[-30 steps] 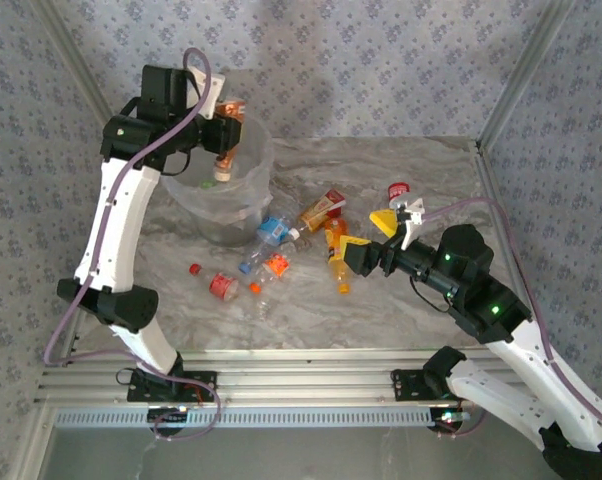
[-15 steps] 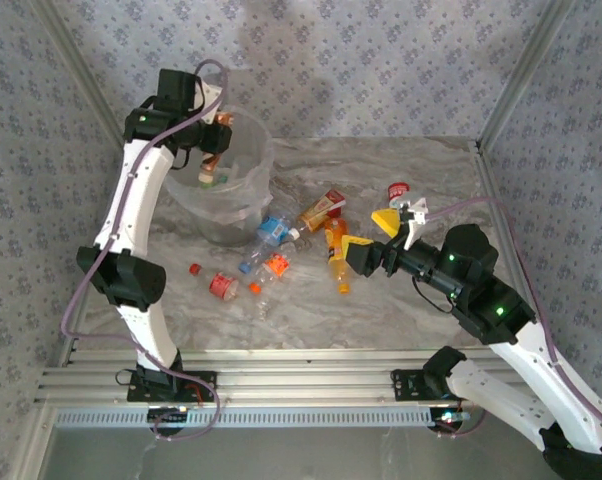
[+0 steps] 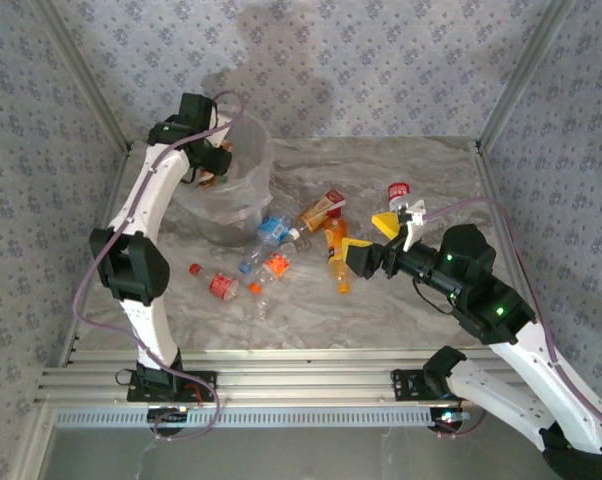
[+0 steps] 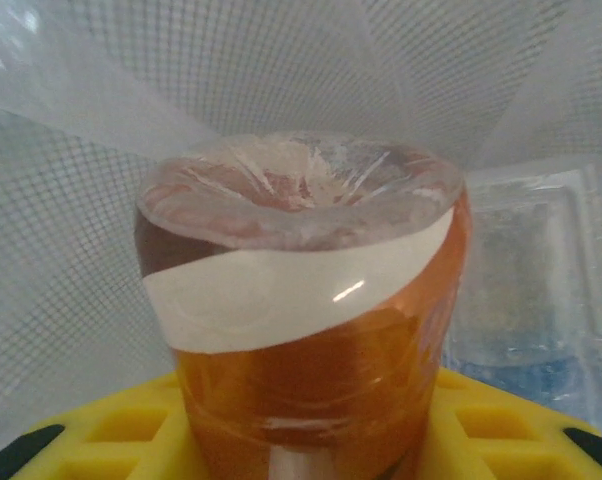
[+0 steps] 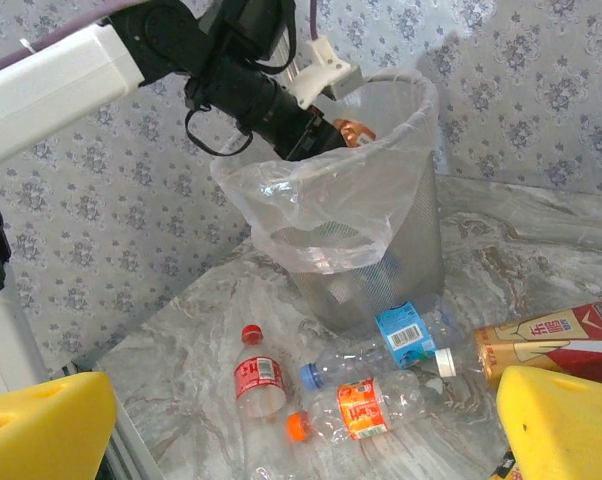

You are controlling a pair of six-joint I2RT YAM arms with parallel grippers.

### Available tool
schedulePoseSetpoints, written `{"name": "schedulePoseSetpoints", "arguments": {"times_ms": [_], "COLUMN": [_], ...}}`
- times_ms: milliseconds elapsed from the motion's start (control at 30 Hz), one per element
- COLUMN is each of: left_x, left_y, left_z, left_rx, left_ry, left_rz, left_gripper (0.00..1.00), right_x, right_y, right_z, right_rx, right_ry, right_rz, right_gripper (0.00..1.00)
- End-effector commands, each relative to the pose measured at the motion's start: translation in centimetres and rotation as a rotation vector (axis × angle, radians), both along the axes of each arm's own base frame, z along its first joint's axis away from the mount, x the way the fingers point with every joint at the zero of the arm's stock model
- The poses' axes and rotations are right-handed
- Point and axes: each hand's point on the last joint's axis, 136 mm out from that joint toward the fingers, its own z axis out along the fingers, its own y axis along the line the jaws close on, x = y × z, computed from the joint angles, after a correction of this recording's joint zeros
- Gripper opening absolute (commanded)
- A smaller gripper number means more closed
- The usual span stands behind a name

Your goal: Put the plastic bottles in the bin

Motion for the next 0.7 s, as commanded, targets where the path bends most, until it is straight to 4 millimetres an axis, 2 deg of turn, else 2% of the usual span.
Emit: {"name": "schedulePoseSetpoints", "arguments": {"times_ms": [0, 167, 400, 667], "left_x": [0.6, 0.5, -0.5, -2.9], "left_y": [0.8, 1.3, 1.2, -0.1], "left_z": [-0.1, 0.7, 4.6, 9.1], "left_rx": [0.036, 0.015, -0.058, -0.200], "left_ry": [-0.020, -0.037, -0.095, -0.157], "left_rz": [0.031, 0.077, 0.114, 0.094], "left_gripper": [0.49, 0.61, 0.74, 0.79], "right_x": [-0.7, -0.7, -0.4, -0.7], "right_y": [-0.4, -0.8, -1.0, -0.9], "right_z": [1.3, 0.8, -0.5, -1.3], "right_rx": [0.034, 0.032, 0.022, 0.001], "right_ry": [-0.002, 0.023, 0.067, 0.081], "right_rz": [-0.001, -0.021, -0.043, -0.026], "right_gripper": [1.00, 1.00, 1.00, 1.00]}}
